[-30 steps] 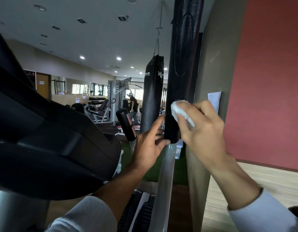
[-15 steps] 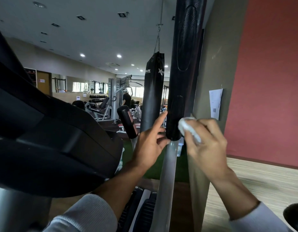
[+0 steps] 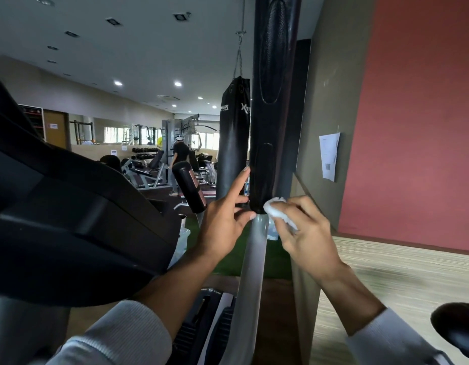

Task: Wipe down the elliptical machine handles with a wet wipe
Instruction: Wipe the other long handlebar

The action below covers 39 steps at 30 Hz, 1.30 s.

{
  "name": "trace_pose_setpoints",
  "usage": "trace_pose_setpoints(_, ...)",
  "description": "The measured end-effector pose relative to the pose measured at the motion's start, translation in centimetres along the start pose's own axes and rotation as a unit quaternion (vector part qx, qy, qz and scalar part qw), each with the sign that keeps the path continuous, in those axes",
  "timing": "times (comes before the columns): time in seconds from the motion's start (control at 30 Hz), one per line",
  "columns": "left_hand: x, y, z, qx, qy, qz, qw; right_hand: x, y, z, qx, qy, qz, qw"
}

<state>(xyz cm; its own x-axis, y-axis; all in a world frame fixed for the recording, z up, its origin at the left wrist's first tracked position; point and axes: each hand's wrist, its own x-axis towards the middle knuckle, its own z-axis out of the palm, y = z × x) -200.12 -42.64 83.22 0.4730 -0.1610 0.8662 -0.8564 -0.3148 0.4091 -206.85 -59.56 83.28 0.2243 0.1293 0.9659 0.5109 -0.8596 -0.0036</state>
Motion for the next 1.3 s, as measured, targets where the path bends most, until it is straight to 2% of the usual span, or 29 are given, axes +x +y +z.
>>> trace_pose_setpoints(0.13, -0.1, 0.2, 0.1, 0.031, -0.005, -0.012, 0.999, 2.0, -1.4, -1.2, 0.007, 0.080, 0.017, 0.997)
trace_pose_setpoints(0.2, -0.2, 0.3, 0.2, 0.032, -0.005, -0.015, 0.999, 2.3, -1.5, -0.7, 0.004, 0.050, 0.011, 0.999)
trace_pose_setpoints(0.27, -0.2, 0.4, 0.1, 0.042, -0.001, -0.009, 0.999, 1.3, -1.3, 0.5, -0.020, -0.030, -0.001, 0.999)
trace_pose_setpoints(0.33, -0.2, 0.2, -0.1, 0.062, -0.001, 0.004, 0.998, 0.0, -1.0, 1.6, -0.035, -0.072, 0.011, 0.997)
trace_pose_setpoints(0.5, 0.1, 0.2, -0.8, 0.070, 0.067, 0.051, 0.994, -0.2, -1.5, 0.7, -0.018, -0.005, 0.051, 0.999)
trace_pose_setpoints(0.57, 0.6, 1.3, -0.9, 0.011, 0.119, 0.007, 0.993, 1.0, -2.6, -0.1, -0.002, 0.049, 0.027, 0.998)
trace_pose_setpoints(0.63, 1.8, 2.9, -1.1, -0.097, 0.177, -0.064, 0.977, 2.4, -3.5, -0.5, 0.013, 0.079, -0.007, 0.997)
trace_pose_setpoints(0.7, 3.2, 4.4, -1.7, -0.168, 0.216, -0.078, 0.959, 3.2, -3.7, 0.1, -0.027, 0.044, -0.029, 0.998)
trace_pose_setpoints(0.8, 4.6, 5.9, -2.6, -0.193, 0.180, -0.038, 0.964, 2.2, -2.7, 1.6, -0.103, -0.034, -0.038, 0.993)
trace_pose_setpoints(0.93, 4.6, 6.7, -3.0, -0.171, 0.108, -0.006, 0.979, 0.7, -1.5, 2.0, -0.091, -0.081, -0.022, 0.992)
trace_pose_setpoints(1.03, 4.3, 6.3, -3.0, -0.129, 0.102, 0.028, 0.986, 1.1, -1.4, 1.5, -0.057, -0.083, 0.000, 0.995)
trace_pose_setpoints(1.2, 4.5, 6.0, -2.9, -0.097, 0.109, 0.024, 0.989, 2.1, -2.7, 0.2, -0.049, 0.004, -0.005, 0.999)
trace_pose_setpoints(1.3, 4.5, 6.1, -2.8, -0.097, 0.112, 0.027, 0.989, 1.7, -2.9, 1.0, -0.088, -0.086, -0.005, 0.992)
